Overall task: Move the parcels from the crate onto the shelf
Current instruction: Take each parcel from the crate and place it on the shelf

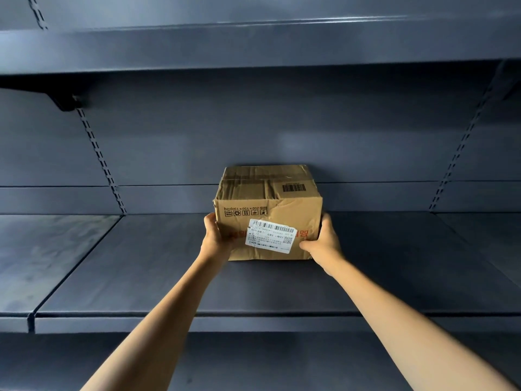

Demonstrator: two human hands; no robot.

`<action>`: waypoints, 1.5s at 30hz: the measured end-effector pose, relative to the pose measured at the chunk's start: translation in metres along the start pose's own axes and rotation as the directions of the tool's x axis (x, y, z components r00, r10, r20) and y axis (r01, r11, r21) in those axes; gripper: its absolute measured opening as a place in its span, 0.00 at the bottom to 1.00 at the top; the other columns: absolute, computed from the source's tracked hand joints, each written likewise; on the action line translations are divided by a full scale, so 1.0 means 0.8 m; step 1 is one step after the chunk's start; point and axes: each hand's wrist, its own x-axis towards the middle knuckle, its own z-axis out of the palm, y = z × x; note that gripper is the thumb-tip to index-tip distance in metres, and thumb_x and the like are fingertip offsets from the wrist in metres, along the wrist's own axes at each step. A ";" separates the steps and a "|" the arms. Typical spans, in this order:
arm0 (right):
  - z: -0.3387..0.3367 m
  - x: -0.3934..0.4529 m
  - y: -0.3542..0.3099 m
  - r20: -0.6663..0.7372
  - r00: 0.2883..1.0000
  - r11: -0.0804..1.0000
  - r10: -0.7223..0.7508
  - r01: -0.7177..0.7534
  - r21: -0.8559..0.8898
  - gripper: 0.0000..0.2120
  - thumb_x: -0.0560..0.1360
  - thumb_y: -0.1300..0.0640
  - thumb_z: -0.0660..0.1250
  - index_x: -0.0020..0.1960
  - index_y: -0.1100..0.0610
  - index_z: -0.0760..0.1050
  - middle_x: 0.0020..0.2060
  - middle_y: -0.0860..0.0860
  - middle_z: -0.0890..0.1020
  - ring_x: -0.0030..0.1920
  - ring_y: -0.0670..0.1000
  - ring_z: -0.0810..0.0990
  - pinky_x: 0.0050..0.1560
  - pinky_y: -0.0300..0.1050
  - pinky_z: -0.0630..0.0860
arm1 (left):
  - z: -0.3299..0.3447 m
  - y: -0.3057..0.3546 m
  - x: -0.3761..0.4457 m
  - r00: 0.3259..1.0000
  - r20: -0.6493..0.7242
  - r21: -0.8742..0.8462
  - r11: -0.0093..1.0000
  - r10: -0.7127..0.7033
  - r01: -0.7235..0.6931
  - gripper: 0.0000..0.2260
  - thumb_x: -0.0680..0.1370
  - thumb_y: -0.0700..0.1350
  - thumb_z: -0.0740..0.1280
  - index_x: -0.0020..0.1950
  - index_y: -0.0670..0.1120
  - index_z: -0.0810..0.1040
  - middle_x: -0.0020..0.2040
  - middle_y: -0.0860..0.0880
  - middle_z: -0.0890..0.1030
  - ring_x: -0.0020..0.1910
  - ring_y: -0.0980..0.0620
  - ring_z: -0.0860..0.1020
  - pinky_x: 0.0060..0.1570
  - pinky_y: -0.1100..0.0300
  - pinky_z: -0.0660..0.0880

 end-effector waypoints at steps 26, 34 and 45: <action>-0.017 -0.060 0.016 -0.020 0.999 0.990 0.050 -0.047 0.134 0.38 0.68 0.71 0.69 0.73 0.54 0.58 0.70 0.55 0.67 0.68 0.55 0.68 0.64 0.49 0.70 | -0.024 0.002 -0.057 0.990 -0.023 0.072 0.988 -0.138 0.139 0.29 0.72 0.33 0.68 0.70 0.47 0.63 0.68 0.43 0.70 0.61 0.45 0.73 0.55 0.52 0.74; -0.033 -0.179 0.015 -0.024 0.994 0.980 0.110 -0.105 0.170 0.36 0.70 0.71 0.67 0.73 0.53 0.58 0.71 0.54 0.65 0.70 0.54 0.66 0.61 0.46 0.70 | -0.059 -0.009 -0.158 0.986 0.042 0.086 0.984 -0.159 0.155 0.25 0.73 0.33 0.66 0.68 0.47 0.66 0.61 0.44 0.74 0.57 0.45 0.75 0.43 0.57 0.73; -0.023 -0.378 0.126 -0.056 0.950 0.951 0.308 -0.305 0.052 0.36 0.68 0.69 0.71 0.71 0.53 0.60 0.70 0.55 0.67 0.69 0.55 0.67 0.64 0.49 0.68 | -0.089 -0.107 -0.328 0.937 0.144 0.160 0.942 -0.317 0.294 0.24 0.72 0.34 0.68 0.66 0.45 0.69 0.55 0.43 0.77 0.47 0.47 0.75 0.42 0.59 0.71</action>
